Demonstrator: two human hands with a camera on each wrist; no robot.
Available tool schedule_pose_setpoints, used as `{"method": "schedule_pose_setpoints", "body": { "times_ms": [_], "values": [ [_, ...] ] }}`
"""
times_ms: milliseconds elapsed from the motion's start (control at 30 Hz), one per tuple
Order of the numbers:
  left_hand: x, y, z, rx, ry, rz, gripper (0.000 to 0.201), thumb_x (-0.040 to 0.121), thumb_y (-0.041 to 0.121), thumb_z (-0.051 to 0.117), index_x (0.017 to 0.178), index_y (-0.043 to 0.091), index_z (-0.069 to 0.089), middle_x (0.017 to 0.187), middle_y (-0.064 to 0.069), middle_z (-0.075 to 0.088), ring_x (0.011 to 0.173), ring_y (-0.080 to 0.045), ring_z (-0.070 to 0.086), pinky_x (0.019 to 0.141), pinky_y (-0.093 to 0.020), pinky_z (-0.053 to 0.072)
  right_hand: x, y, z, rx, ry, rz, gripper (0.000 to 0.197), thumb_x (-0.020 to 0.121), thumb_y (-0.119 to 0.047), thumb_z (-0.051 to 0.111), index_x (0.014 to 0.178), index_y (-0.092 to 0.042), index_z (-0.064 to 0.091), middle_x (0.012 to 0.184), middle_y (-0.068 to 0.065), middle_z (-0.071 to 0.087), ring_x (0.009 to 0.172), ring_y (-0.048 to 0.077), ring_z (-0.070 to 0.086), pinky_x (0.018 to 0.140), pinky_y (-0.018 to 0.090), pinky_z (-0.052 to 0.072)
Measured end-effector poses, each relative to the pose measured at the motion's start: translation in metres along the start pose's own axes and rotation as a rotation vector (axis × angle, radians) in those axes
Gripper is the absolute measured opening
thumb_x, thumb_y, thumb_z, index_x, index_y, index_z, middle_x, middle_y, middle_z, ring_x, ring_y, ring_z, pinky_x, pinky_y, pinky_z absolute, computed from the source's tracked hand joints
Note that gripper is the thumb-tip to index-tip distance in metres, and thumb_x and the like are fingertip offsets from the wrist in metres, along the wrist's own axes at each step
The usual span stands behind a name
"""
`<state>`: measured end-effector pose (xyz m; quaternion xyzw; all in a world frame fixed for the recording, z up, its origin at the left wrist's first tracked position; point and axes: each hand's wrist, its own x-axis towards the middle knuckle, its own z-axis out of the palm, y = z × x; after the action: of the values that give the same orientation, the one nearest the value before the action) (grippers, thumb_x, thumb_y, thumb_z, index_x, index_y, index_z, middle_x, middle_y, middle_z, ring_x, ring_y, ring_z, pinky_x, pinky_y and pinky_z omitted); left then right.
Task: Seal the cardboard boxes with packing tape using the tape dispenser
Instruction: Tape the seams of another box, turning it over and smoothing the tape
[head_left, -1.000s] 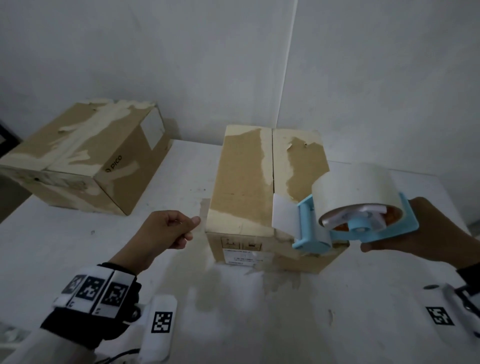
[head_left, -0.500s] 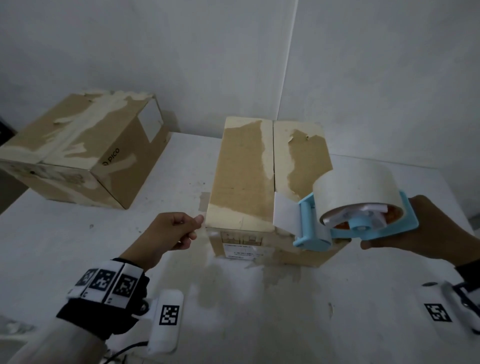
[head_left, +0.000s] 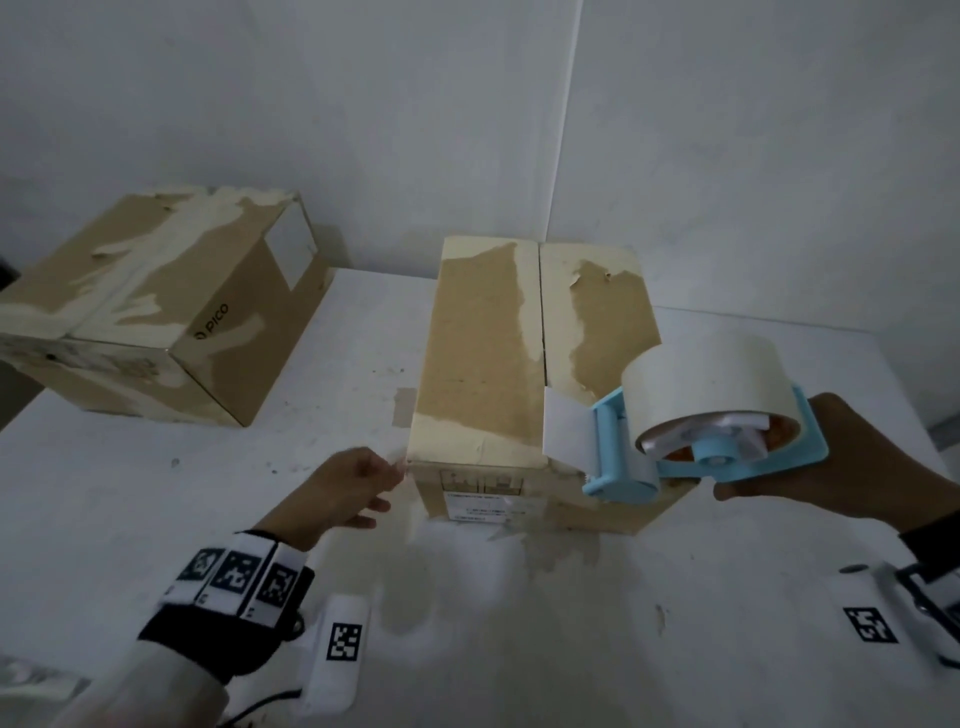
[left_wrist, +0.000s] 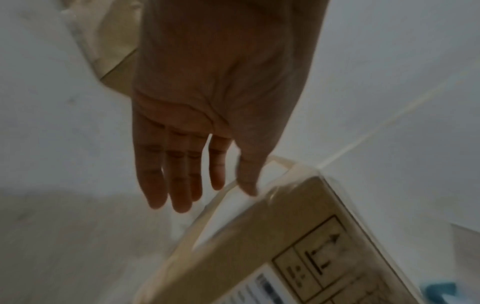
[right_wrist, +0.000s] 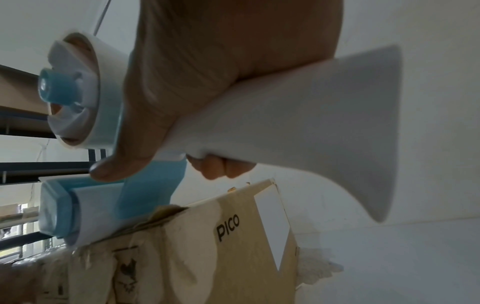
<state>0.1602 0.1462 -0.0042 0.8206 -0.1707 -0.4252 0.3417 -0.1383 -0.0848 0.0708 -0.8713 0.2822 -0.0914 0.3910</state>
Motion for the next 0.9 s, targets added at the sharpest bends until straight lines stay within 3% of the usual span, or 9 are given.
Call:
{"method": "schedule_pose_setpoints", "body": {
  "times_ms": [100,167,267,367,500,567,667,767,900],
  "values": [
    [-0.002,0.017,-0.013,0.224,0.255,0.316,0.016,0.089,0.031,0.055,0.083,0.016,0.054,0.091,-0.003,0.060,0.089,-0.022,0.058,0.076,-0.032,0.045,0.000,-0.001,0.001,0.007,-0.005,-0.008,0.075,0.017,-0.088,0.060,0.071,-0.036,0.057,0.064,-0.038,0.063,0.061,-0.010,0.063,0.051,0.002,0.046],
    [-0.012,0.030,-0.008,0.334,0.341,0.551,0.025,0.090,0.038,0.050,0.102,0.018,0.059,0.111,-0.002,0.060,0.105,-0.019,0.055,0.088,-0.030,0.041,0.001,-0.002,0.001,0.011,-0.012,-0.013,0.075,0.016,-0.087,0.060,0.070,-0.036,0.057,0.062,-0.038,0.063,0.060,-0.012,0.062,0.051,0.001,0.044],
    [-0.020,0.042,0.014,0.599,0.115,0.774,0.077,0.082,0.065,0.018,0.136,0.015,0.045,0.148,-0.005,0.037,0.139,-0.012,0.017,0.112,-0.029,0.017,0.003,-0.001,-0.002,0.022,-0.034,0.003,0.075,0.016,-0.084,0.064,0.072,-0.035,0.060,0.064,-0.036,0.065,0.061,-0.011,0.062,0.052,0.001,0.044],
    [-0.010,0.039,0.028,0.782,-0.011,0.692,0.094,0.070,0.072,-0.004,0.146,0.021,0.018,0.157,0.002,0.006,0.131,-0.005,-0.012,0.115,-0.031,0.008,0.004,0.004,-0.004,0.015,-0.052,0.006,0.073,0.020,-0.076,0.072,0.079,-0.034,0.062,0.075,-0.031,0.068,0.066,-0.006,0.065,0.056,0.004,0.048],
    [0.002,0.030,0.029,0.798,-0.008,0.665,0.107,0.060,0.082,-0.013,0.147,0.022,0.006,0.144,0.017,-0.012,0.131,-0.003,-0.018,0.113,-0.027,0.000,0.003,0.008,-0.001,-0.014,-0.048,0.000,0.043,0.049,-0.016,0.089,0.075,-0.032,0.059,0.065,-0.035,0.065,0.063,-0.010,0.062,0.054,0.002,0.044],
    [0.003,0.027,0.031,0.783,0.014,0.677,0.098,0.067,0.078,-0.013,0.146,0.023,0.006,0.144,0.018,-0.011,0.132,-0.002,-0.017,0.113,-0.027,-0.001,0.000,0.013,0.000,-0.001,-0.020,-0.004,0.042,0.052,-0.008,0.086,0.075,-0.032,0.059,0.064,-0.035,0.065,0.063,-0.011,0.062,0.054,0.002,0.044],
    [0.002,0.028,0.032,0.738,0.011,0.644,0.075,0.079,0.062,0.001,0.145,0.025,0.004,0.149,0.019,-0.006,0.133,0.001,-0.016,0.119,-0.035,0.003,-0.003,0.015,-0.001,-0.002,-0.014,0.013,0.039,0.051,-0.018,0.085,0.074,-0.034,0.059,0.065,-0.036,0.064,0.064,-0.010,0.062,0.054,0.003,0.045],
    [0.003,0.025,0.033,0.703,0.006,0.664,0.090,0.064,0.082,-0.009,0.137,0.030,-0.004,0.143,0.024,-0.008,0.133,0.003,-0.015,0.119,-0.043,0.007,-0.004,0.013,-0.003,-0.004,-0.026,0.053,0.039,0.051,-0.020,0.086,0.073,-0.033,0.057,0.062,-0.037,0.063,0.063,-0.011,0.061,0.053,0.003,0.045],
    [0.007,0.020,0.033,0.678,0.031,0.692,0.092,0.060,0.083,-0.017,0.135,0.033,-0.003,0.143,0.025,-0.007,0.135,0.002,-0.013,0.119,-0.048,0.009,-0.013,0.020,-0.017,0.026,-0.002,0.100,0.066,0.026,-0.072,0.076,0.076,-0.030,0.067,0.075,-0.025,0.070,0.066,-0.004,0.065,0.055,0.008,0.049]
  ]
}}
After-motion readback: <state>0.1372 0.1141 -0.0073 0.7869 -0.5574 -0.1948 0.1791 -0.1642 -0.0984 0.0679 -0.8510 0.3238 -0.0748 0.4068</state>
